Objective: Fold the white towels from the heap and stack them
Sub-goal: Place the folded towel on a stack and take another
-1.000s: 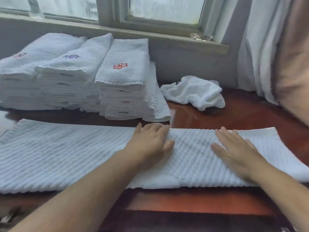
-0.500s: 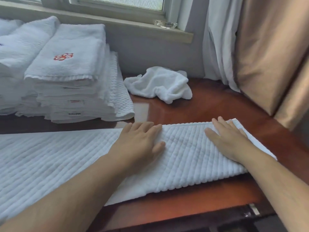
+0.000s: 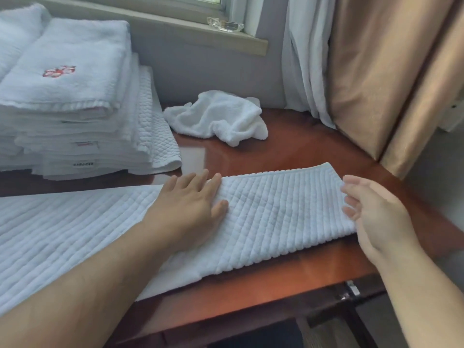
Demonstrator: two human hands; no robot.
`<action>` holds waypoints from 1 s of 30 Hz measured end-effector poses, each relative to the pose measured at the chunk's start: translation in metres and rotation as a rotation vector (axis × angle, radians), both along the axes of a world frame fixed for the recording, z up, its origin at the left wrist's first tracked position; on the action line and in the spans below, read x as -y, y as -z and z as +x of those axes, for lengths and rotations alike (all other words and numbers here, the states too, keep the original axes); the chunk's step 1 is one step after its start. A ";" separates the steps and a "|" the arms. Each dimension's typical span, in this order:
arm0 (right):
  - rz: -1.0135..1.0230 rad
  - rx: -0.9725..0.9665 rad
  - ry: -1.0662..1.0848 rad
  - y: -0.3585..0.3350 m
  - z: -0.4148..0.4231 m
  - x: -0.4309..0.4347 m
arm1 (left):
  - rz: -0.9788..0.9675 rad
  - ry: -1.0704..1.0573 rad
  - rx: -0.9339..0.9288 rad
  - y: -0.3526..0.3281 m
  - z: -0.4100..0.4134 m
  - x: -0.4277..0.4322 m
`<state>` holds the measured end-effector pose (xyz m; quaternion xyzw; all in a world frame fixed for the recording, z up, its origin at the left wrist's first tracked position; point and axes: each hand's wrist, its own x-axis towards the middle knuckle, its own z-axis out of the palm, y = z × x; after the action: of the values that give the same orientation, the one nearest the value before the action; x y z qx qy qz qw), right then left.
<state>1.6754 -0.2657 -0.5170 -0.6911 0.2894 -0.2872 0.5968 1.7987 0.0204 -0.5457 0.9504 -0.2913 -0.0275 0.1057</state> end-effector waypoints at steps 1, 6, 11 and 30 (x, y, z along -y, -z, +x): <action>0.080 0.028 0.054 0.001 -0.010 0.000 | 0.006 0.003 -0.010 0.000 0.000 0.001; 0.450 0.097 0.229 0.001 -0.056 -0.005 | 0.012 0.002 -0.006 -0.001 -0.002 0.001; 0.919 0.125 -0.018 -0.023 -0.076 -0.038 | 0.001 0.002 0.009 -0.002 -0.003 0.003; 0.745 0.286 0.053 0.002 -0.001 0.006 | -0.212 0.006 0.105 -0.002 -0.012 -0.004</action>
<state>1.6746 -0.2712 -0.5194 -0.3726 0.3056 -0.2713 0.8331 1.7869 0.0240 -0.5439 0.9332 -0.3004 0.0531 0.1899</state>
